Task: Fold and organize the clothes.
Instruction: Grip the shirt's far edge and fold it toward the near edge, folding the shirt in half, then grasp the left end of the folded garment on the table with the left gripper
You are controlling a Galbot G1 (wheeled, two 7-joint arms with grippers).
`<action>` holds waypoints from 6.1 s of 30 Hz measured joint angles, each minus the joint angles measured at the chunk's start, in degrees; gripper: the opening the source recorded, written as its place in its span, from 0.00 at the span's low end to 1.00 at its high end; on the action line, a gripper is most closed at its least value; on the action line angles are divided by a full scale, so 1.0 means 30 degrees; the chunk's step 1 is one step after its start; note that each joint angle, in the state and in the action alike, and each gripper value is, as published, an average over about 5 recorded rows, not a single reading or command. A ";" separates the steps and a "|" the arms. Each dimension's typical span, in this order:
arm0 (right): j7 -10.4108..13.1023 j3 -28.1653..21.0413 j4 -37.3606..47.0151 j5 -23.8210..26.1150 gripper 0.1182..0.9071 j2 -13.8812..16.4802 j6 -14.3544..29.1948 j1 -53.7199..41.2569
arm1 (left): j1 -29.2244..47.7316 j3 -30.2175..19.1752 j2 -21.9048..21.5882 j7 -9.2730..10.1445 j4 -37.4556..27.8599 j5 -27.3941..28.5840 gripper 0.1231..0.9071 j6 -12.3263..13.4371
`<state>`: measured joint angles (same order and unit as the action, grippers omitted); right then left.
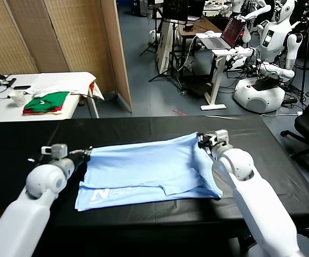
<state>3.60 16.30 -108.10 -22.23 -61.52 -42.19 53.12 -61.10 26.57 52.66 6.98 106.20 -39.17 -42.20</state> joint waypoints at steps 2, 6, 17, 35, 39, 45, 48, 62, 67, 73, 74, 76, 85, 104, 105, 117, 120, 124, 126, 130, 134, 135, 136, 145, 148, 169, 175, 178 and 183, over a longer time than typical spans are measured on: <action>-0.0025 0.0161 -0.0783 0.0302 0.03 0.0142 -0.0001 0.0847 | -0.0679 0.0295 -0.0227 -0.0076 0.0606 0.0299 0.03 0.0002; -0.0046 0.0473 -0.1861 0.0767 0.03 0.0261 -0.0002 0.2439 | -0.1867 0.0642 -0.0450 -0.0225 0.1565 0.1052 0.03 0.0004; -0.0047 0.1138 -0.2729 0.1136 0.03 0.0151 -0.0004 0.5537 | -0.4008 0.0729 0.0081 -0.0306 0.2467 0.3168 0.03 0.0005; -0.0887 0.2739 -0.4427 -0.0678 0.89 -0.0173 0.0014 0.7082 | -0.5728 0.1320 0.1573 -0.0281 0.3585 0.5115 0.51 0.0000; 0.0041 0.3088 -0.3975 -0.1216 0.99 -0.0605 0.0692 0.6365 | -0.5429 0.1712 0.1749 -0.0240 0.4141 0.4790 0.82 0.0000; 0.0901 0.2625 -0.2056 -0.1203 1.00 -0.1526 0.1470 0.4397 | -0.4118 0.1709 0.2274 0.0206 0.3536 0.3260 1.00 0.0000; 0.1126 0.2297 -0.1014 -0.1219 1.00 -0.1935 0.1338 0.3488 | -0.3506 0.1709 0.2633 0.0269 0.2825 0.2350 1.00 0.0001; 0.1233 0.1703 0.1728 -0.1000 0.98 -0.3080 0.1208 0.2067 | -0.2518 0.1160 0.3654 0.0237 0.0343 0.2552 1.00 0.0007; 0.1184 0.1678 0.2118 -0.0830 0.74 -0.3273 0.1409 0.1924 | -0.2610 0.1247 0.3660 0.0203 0.0138 0.2574 1.00 0.0065; 0.1078 0.1713 0.2528 -0.0226 0.28 -0.3601 0.1852 0.1883 | -0.2746 0.1281 0.3701 0.0204 0.0130 0.2685 0.72 0.0085; 0.1081 0.1739 0.2544 -0.0160 0.21 -0.3667 0.1902 0.1904 | -0.2752 0.1271 0.3721 0.0201 0.0132 0.2741 0.62 0.0086; 0.1120 0.1814 0.2536 0.0006 0.09 -0.3805 0.2053 0.1994 | -0.2727 0.1237 0.3770 0.0192 0.0105 0.2847 0.48 0.0087; 0.1973 0.2286 0.2193 0.0849 0.03 -0.4507 0.3294 0.2742 | -0.2401 0.0879 0.4226 -0.0395 -0.0014 0.4047 0.03 0.0045; 0.1537 0.2748 0.2427 0.0691 0.10 -0.5122 0.4276 0.3158 | 0.0676 -0.0073 0.5366 -0.0764 -0.3186 0.5971 0.03 0.3045; 0.1341 0.2756 0.2350 0.0641 0.14 -0.5071 0.4249 0.3216 | 0.0759 -0.0064 0.5405 -0.0770 -0.3292 0.5952 0.03 0.3139; -0.0225 0.3267 0.0471 0.0292 0.97 -0.3784 0.4209 0.4186 | 0.0110 0.0636 0.5040 -0.0611 -0.2743 0.6312 0.59 0.3655; -0.0298 0.3516 -0.0379 0.0064 0.99 -0.3526 0.4212 0.4685 | -0.0254 0.1031 0.4935 -0.0363 -0.2414 0.6398 0.81 0.3895; -0.0405 0.3877 -0.1546 -0.0104 1.00 -0.3447 0.4249 0.5506 | -0.0861 0.1704 0.5002 -0.0325 -0.1930 0.5428 0.98 0.3543; -0.0436 0.4051 -0.2006 -0.0140 1.00 -0.3486 0.4285 0.5897 | -0.1299 0.2132 0.5129 -0.0515 -0.1606 0.4434 0.99 0.3125; -0.0471 0.4391 -0.2739 -0.0215 1.00 -0.3571 0.4362 0.6620 | -0.2179 0.2995 0.5339 -0.0938 -0.1146 0.2300 1.00 0.2812; -0.0486 0.4605 -0.3135 -0.0292 1.00 -0.3561 0.4443 0.7029 | -0.2807 0.3576 0.5507 -0.1085 -0.0980 0.1307 1.00 0.2903; -0.0487 0.4634 -0.3194 -0.0307 1.00 -0.3556 0.4459 0.7081 | -0.2948 0.3668 0.5555 -0.1117 -0.0911 0.1226 1.00 0.2935; -0.0486 0.4649 -0.3235 -0.0316 1.00 -0.3556 0.4467 0.7113 | -0.3084 0.3744 0.5607 -0.1149 -0.0848 0.1173 1.00 0.2972; -0.0479 0.4516 -0.3361 -0.0297 1.00 -0.3686 0.4472 0.7129 | -0.3981 0.4015 0.6006 -0.1529 -0.0693 0.1668 1.00 0.3504; -0.0475 0.4480 -0.3353 -0.0291 1.00 -0.3732 0.4477 0.7075 | -0.4171 0.3993 0.6156 -0.1652 -0.0653 0.1996 0.99 0.3659; -0.0625 0.4017 -0.3134 -0.0027 1.00 -0.4040 0.4528 0.6866 | -0.4065 0.3470 0.6252 -0.1818 -0.0507 0.2469 0.05 0.2779; -0.0624 0.4229 -0.3127 -0.0054 1.00 -0.4060 0.4563 0.6961 | -0.4383 0.3473 0.5973 -0.1913 0.0005 0.4660 0.06 0.2986; -0.0623 0.4298 -0.3094 -0.0093 1.00 -0.4084 0.4603 0.7012 | -0.4756 0.3651 0.5504 -0.2050 0.0244 0.6734 0.06 0.3627; -0.0602 0.4316 -0.3043 -0.0115 1.00 -0.4242 0.4631 0.7046 | -0.5523 0.4278 0.4390 -0.2162 0.0522 0.9932 0.06 0.4602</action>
<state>1.79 29.25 -117.23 -22.58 -74.25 -28.29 74.25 -77.67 39.41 65.83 0.49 107.76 -9.37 -28.39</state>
